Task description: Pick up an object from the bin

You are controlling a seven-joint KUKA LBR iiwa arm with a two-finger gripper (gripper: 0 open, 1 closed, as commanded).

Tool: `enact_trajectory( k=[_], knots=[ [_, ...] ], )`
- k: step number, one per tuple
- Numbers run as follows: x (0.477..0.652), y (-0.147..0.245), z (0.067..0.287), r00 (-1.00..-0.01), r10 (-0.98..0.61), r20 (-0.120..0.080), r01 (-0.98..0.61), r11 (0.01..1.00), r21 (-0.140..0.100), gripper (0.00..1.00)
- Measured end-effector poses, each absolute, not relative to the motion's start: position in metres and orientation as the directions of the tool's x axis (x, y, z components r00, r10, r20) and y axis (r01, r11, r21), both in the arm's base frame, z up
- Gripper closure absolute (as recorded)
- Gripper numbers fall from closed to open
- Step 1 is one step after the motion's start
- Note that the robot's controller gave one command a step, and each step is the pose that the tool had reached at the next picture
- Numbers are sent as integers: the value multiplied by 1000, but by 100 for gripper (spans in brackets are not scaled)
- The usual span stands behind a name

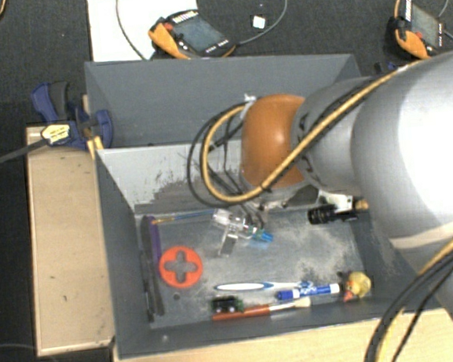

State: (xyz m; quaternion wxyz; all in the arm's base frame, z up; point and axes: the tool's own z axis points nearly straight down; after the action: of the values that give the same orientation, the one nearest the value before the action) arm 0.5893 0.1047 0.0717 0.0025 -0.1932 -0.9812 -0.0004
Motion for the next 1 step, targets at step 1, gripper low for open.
enact_trajectory(
  k=[1],
  knots=[
    [586,98,71,-928,373,-6,373,928,6,0]
  ],
)
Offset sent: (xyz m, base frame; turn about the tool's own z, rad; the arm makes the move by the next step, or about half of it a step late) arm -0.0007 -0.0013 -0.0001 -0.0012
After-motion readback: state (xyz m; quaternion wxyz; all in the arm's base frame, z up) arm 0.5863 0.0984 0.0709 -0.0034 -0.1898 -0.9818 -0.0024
